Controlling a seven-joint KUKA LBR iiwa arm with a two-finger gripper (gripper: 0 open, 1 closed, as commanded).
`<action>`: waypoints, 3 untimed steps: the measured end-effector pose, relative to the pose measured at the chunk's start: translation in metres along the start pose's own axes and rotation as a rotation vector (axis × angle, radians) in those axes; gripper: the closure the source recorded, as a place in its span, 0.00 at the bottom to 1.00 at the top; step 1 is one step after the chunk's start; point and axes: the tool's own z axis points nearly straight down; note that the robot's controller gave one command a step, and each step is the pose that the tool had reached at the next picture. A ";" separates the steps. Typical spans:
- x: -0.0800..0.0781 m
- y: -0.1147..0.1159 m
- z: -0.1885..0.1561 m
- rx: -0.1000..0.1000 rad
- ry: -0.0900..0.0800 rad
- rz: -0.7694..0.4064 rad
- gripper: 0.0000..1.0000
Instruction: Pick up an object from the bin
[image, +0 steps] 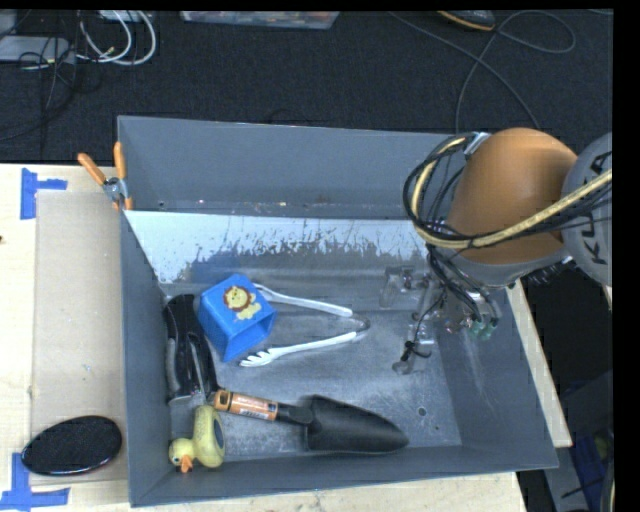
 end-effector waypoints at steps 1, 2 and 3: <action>0.000 0.000 0.000 0.000 0.000 0.000 0.00; 0.001 0.035 0.051 0.001 -0.003 -0.080 0.00; 0.039 0.049 0.091 0.002 0.002 -0.141 0.00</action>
Offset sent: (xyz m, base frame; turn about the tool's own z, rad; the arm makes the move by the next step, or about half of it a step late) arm -0.0030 0.0565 -0.0817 -0.1317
